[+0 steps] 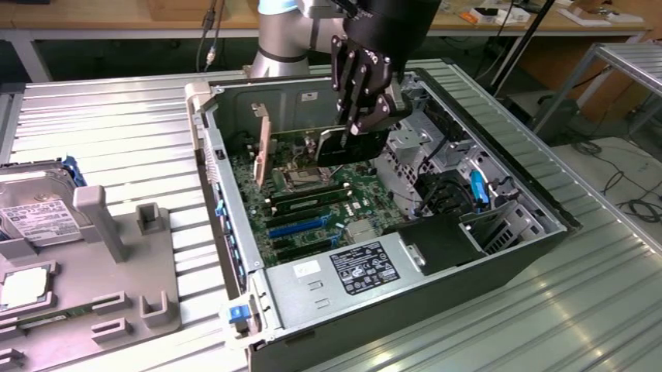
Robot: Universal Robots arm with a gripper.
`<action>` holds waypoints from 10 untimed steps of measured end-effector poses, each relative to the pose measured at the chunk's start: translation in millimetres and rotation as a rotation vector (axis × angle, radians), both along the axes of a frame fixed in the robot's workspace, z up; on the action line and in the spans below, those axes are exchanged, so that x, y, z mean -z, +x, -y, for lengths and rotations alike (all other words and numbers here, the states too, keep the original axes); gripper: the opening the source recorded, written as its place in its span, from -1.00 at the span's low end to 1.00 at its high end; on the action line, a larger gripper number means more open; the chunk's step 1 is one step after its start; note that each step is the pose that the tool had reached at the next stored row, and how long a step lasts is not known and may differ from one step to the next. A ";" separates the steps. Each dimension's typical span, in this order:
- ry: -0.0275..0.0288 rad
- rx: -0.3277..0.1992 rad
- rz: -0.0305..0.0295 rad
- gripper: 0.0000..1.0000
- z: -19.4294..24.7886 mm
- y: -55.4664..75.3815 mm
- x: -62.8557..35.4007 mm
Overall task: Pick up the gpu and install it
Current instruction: 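Insert the gpu into the slot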
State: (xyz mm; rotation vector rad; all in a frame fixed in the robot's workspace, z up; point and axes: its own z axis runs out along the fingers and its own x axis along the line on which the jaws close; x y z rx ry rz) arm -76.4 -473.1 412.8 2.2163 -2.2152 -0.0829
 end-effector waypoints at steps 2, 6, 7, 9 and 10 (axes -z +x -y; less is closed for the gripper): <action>0.0000 0.000 0.0000 -0.47 0.0 0.0 0.0; 0.0007 0.000 0.0002 -0.47 -0.2 0.0 0.4; 0.0006 0.000 0.0001 -0.47 -0.4 0.0 0.9; 0.0004 0.000 0.0001 -0.47 -2.1 0.0 2.1; 0.0004 0.000 0.0000 -0.47 -3.1 0.1 3.5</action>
